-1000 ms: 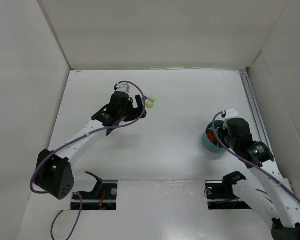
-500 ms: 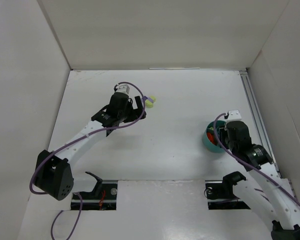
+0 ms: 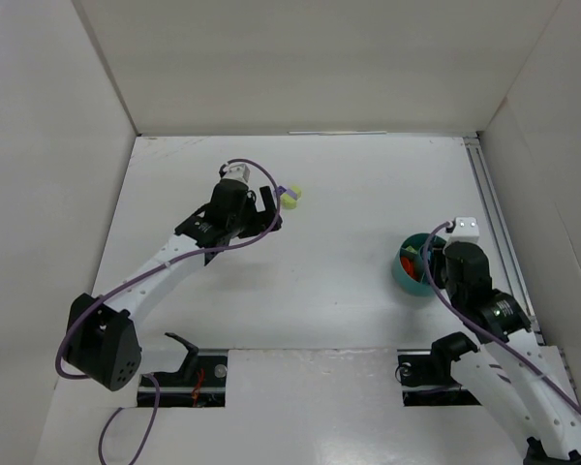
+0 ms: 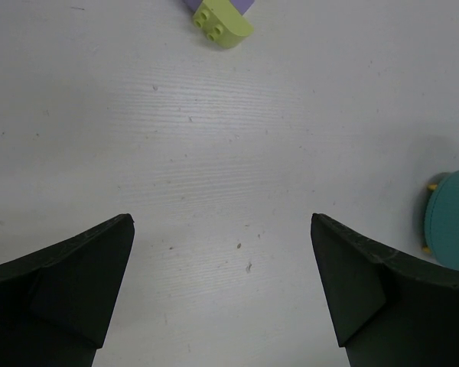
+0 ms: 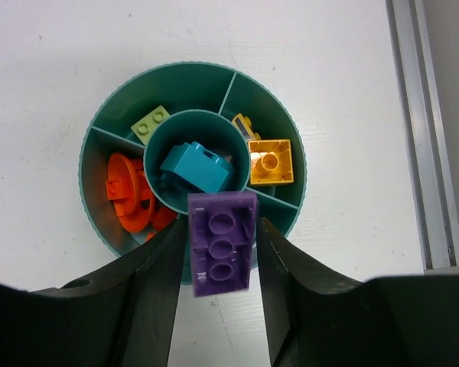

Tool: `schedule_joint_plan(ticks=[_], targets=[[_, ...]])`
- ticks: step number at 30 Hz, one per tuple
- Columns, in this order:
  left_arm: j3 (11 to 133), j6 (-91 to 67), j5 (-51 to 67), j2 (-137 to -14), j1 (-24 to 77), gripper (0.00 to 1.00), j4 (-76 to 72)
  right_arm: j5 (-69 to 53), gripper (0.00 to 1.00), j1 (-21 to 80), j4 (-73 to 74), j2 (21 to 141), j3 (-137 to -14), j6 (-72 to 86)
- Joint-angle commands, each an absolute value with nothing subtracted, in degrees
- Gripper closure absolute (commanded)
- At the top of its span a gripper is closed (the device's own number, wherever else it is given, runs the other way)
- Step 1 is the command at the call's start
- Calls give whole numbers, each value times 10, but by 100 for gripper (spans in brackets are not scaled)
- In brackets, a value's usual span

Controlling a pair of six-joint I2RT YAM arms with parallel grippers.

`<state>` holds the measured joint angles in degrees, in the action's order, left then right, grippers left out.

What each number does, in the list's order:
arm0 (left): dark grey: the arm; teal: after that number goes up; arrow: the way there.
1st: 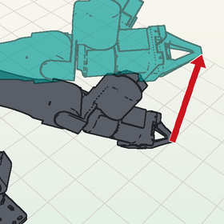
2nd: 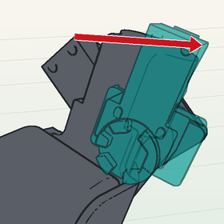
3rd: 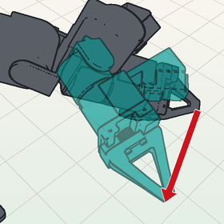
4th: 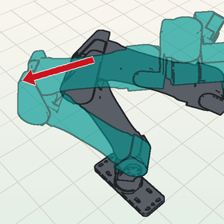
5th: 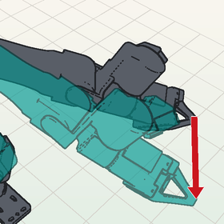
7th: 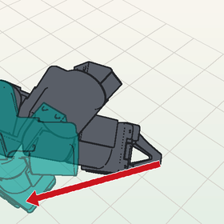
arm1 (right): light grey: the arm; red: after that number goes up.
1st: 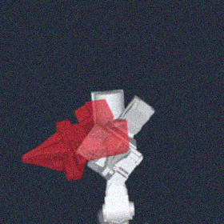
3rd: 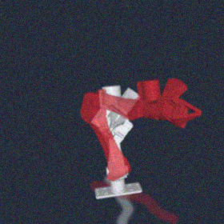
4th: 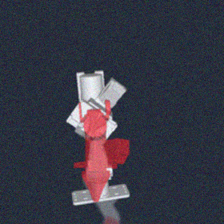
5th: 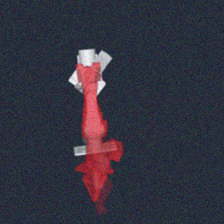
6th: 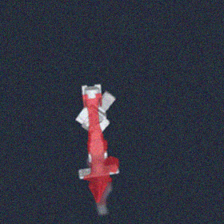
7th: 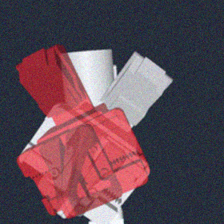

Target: Sort the legos into containers by color

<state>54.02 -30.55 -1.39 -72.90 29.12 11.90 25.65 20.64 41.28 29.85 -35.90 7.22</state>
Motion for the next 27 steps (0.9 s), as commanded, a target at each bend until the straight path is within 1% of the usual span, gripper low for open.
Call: schedule_joint_plan(ticks=[1, 4, 6, 10, 12, 13, 17, 21, 26, 27], targets=[[548, -308, -20, -706, 288, 0, 117, 272, 52, 204, 382, 300, -349, 90], [548, -308, -20, -706, 288, 0, 117, 272, 46, 204, 382, 307, -349, 96], [548, -308, -20, -706, 288, 0, 122, 272, 39, 204, 376, 313, -344, 96], [548, -308, -20, -706, 288, 0, 122, 272, 39, 204, 376, 318, -350, 96], [548, -308, -25, -706, 288, 0, 122, 272, 43, 204, 376, 318, -350, 96], [548, -308, -25, -706, 288, 0, 122, 272, 48, 204, 376, 318, -350, 96], [553, -308, -25, -706, 288, 0, 122, 265, 48, 204, 424, 318, -366, 96], [553, -308, -25, -712, 288, 0, 122, 265, 55, 204, 459, 323, -372, 106], [553, -308, -14, -717, 288, 0, 117, 283, 59, 204, 450, 345, -372, 129], [553, -308, -14, -717, 288, 0, 117, 283, 64, 204, 444, 353, -372, 129]])
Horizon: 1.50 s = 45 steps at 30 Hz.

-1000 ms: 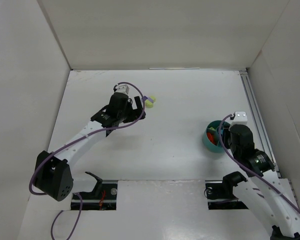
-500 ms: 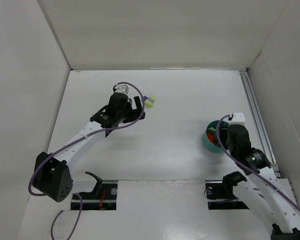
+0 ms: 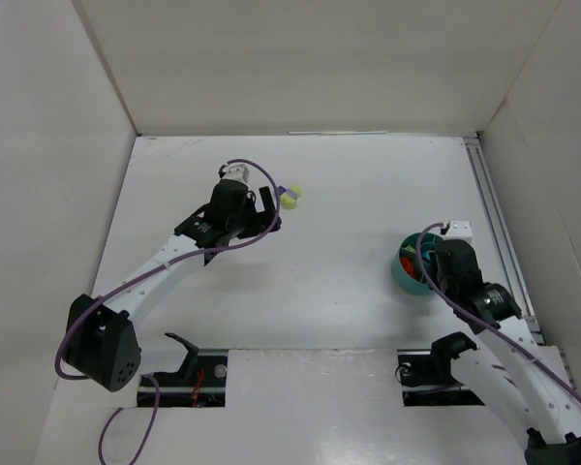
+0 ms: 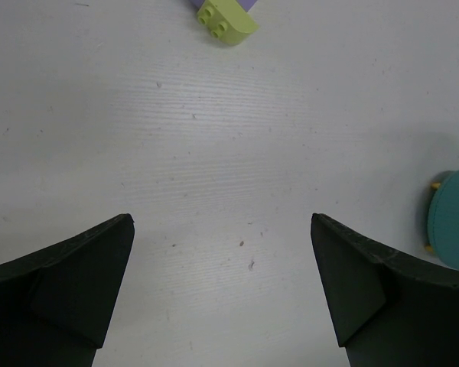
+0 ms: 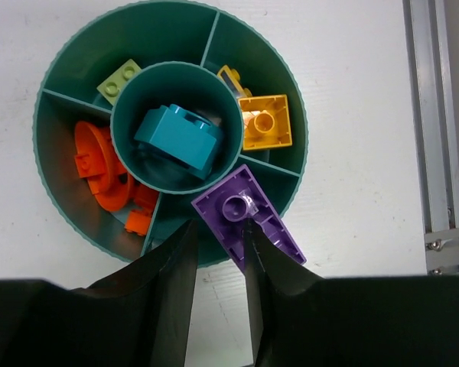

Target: Sort the legos into containers by color

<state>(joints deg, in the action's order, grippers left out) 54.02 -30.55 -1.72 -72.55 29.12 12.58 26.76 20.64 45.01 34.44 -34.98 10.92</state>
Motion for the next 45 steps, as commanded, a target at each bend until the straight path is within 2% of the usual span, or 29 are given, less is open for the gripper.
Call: schedule_joint_plan(ticks=[1, 6, 8, 12, 13, 14, 16, 24, 35, 42, 45], targets=[[553, -303, -14, -717, 288, 0, 117, 278, 65, 204, 424, 361, -366, 111], [553, -303, -14, -717, 288, 0, 117, 241, 70, 204, 392, 384, -359, 90], [553, -303, -14, -717, 288, 0, 117, 232, 75, 204, 392, 395, -359, 79], [553, -303, -14, -717, 288, 0, 117, 225, 82, 204, 431, 396, -374, 64], [553, -303, -14, -722, 288, 0, 117, 215, 86, 204, 432, 396, -374, 64], [553, -303, -14, -722, 288, 0, 112, 208, 94, 204, 432, 396, -374, 64], [559, -303, -14, -722, 288, 0, 112, 208, 100, 204, 432, 396, -381, 57], [559, -303, -9, -733, 288, 0, 101, 138, 100, 204, 432, 475, -424, -3], [559, -293, -4, -738, 288, 0, 90, 170, 100, 204, 562, 548, -545, -49], [564, -293, 3, -759, 288, 0, 84, 133, 100, 204, 527, 556, -551, -100], [584, -287, 27, -774, 265, 0, 71, 76, 92, 204, 463, 528, -556, -143]])
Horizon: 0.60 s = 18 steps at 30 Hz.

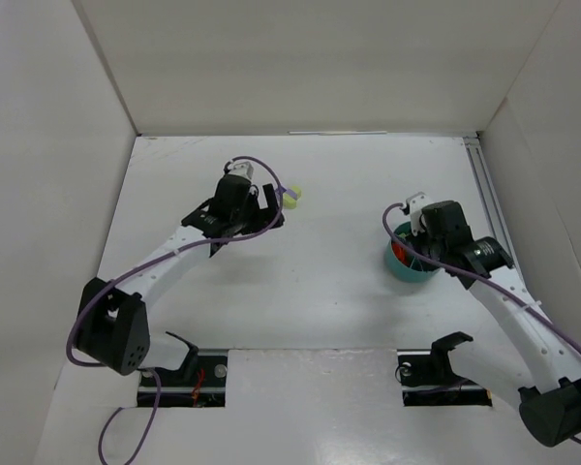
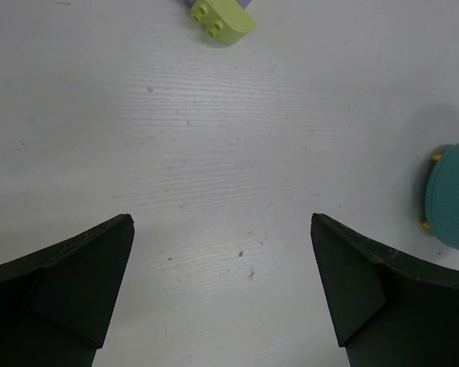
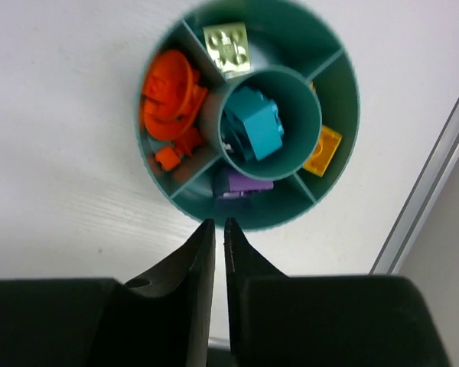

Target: Sort the legos into containers by color

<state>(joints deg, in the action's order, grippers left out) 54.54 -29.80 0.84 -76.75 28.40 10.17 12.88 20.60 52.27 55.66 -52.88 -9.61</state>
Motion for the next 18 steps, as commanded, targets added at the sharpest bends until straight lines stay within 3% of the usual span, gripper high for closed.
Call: schedule_joint_plan(ticks=[1, 3, 4, 5, 7, 8, 13, 16, 18], targets=[[600, -287, 32, -793, 260, 0, 71, 70, 82, 204, 440, 523, -556, -143], [619, -287, 27, -816, 252, 0, 66, 50, 67, 204, 414, 515, -556, -163], [631, -287, 27, -846, 245, 0, 66, 50, 50, 204, 402, 507, -556, -163], [659, -294, 27, -863, 237, 0, 66, 41, 41, 204, 380, 502, -556, -163], [687, -294, 21, -897, 231, 0, 60, 35, 30, 204, 360, 502, -556, -169], [715, -281, 27, -932, 231, 0, 50, 35, 1, 204, 347, 502, -556, -169], [797, -133, 114, -1037, 226, 0, 10, 59, 0, 204, 347, 526, -584, -179], [901, -133, 81, -1120, 196, 8, 75, 66, 0, 204, 352, 541, -598, -179], [940, -150, 144, -1167, 176, 18, 103, 78, 0, 204, 358, 541, -598, -179]])
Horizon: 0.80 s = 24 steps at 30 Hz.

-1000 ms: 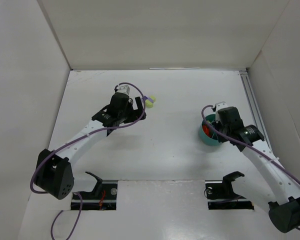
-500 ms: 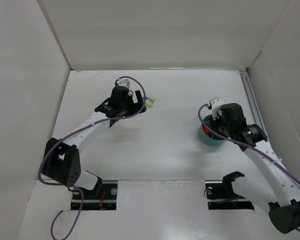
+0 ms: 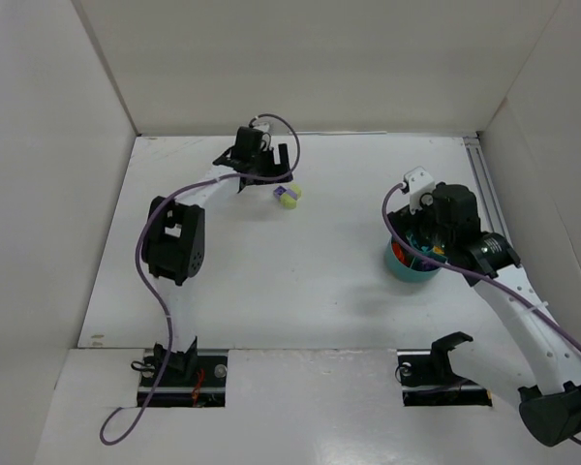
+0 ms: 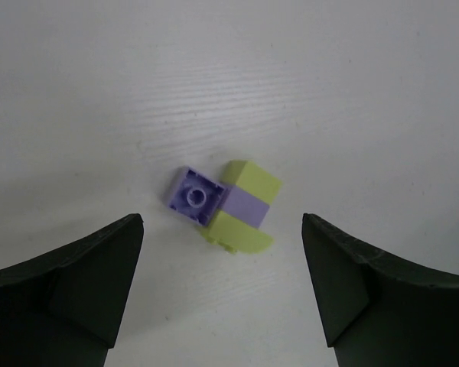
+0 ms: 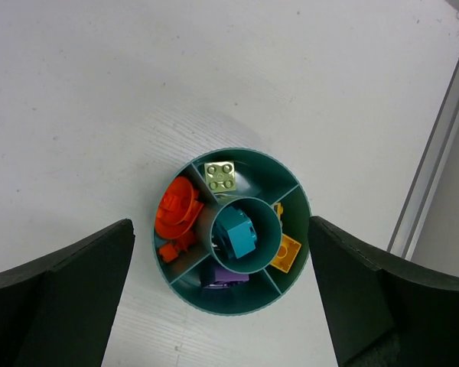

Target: Sort the legos into containers by color

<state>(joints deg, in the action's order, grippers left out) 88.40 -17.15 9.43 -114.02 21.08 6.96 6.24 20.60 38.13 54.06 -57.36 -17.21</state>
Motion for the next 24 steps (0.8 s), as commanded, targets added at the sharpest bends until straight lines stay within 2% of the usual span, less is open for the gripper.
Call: schedule_joint_plan(ticks=[1, 4, 5, 6, 8, 9, 11, 14, 20, 24], targets=[[948, -145, 180, -1175, 162, 20, 95, 78, 0, 204, 352, 547, -598, -179], [926, -102, 230, -1180, 162, 20, 44, 83, 0, 204, 352, 552, -598, -185], [926, -88, 230, -1187, 162, 20, 38, 83, 0, 204, 352, 559, -598, -185], [934, -102, 183, -1193, 162, 20, 46, 83, 0, 204, 352, 565, -603, -185], [972, -129, 176, -1215, 144, 28, 95, 83, 0, 204, 357, 570, -603, -185], [972, -156, 164, -1216, 138, 38, 95, 83, 0, 204, 357, 570, -603, -185], [972, -206, 163, -1229, 133, 39, 95, 83, 0, 204, 352, 570, -598, -185], [967, -200, 126, -1229, 145, 45, 90, 83, 0, 204, 352, 570, -598, -185], [968, -161, 92, -1239, 174, 45, 96, 96, 0, 204, 362, 570, -592, -174], [973, -148, 98, -1252, 174, 50, 101, 101, 0, 204, 362, 570, -579, -163]])
